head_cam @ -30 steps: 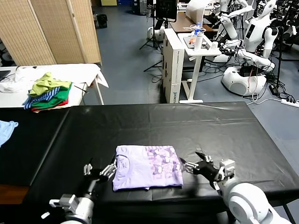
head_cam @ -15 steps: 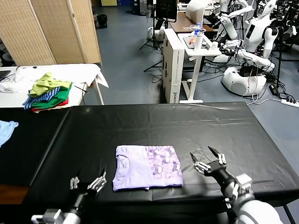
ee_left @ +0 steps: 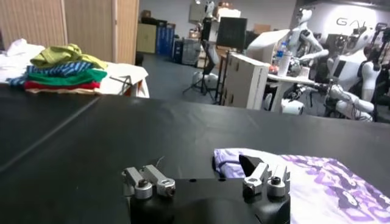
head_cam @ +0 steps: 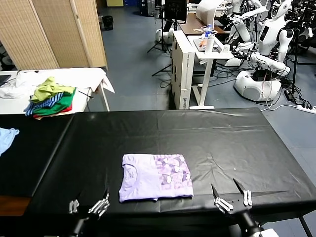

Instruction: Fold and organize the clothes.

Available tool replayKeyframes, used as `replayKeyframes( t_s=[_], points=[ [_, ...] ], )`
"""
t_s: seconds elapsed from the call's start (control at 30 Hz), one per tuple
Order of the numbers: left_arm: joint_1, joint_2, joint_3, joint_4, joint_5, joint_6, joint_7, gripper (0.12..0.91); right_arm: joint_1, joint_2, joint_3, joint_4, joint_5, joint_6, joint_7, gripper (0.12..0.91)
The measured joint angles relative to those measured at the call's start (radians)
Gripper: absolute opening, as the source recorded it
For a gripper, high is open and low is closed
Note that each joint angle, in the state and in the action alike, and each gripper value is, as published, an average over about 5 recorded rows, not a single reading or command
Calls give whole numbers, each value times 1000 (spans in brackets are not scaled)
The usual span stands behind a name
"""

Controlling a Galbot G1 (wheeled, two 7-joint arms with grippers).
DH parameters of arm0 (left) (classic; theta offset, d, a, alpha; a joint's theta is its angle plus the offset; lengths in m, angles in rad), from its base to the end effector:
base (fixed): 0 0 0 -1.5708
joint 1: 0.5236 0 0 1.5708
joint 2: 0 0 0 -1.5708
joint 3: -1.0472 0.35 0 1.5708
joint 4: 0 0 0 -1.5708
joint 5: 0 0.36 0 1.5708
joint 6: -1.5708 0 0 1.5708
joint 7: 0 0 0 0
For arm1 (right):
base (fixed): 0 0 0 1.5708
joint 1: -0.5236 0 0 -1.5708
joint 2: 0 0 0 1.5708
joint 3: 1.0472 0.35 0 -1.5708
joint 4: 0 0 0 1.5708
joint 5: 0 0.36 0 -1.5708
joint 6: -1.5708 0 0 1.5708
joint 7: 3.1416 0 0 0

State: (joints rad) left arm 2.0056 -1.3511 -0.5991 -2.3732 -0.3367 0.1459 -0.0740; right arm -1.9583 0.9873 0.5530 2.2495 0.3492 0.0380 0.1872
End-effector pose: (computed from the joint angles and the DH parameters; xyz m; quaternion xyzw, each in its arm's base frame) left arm 0.0740 0.0383 -0.2529 -0.0159 -0.9857 0.0593 0.1568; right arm 0.0935 -0.0752 -0.2820 0.0827 -0.9885 0.0507 0.1164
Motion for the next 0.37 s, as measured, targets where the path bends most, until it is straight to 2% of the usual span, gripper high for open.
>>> replayKeyframes(
  t_s=[0.17,0.37],
  points=[
    [-1,-2,7,10,9,1,10,907,-49,33,5,3,-4,-10,2,907],
    [-1,-1,7,11,9,2,14,907,-67,42,5,2,-4,-15,1,907]
  ],
)
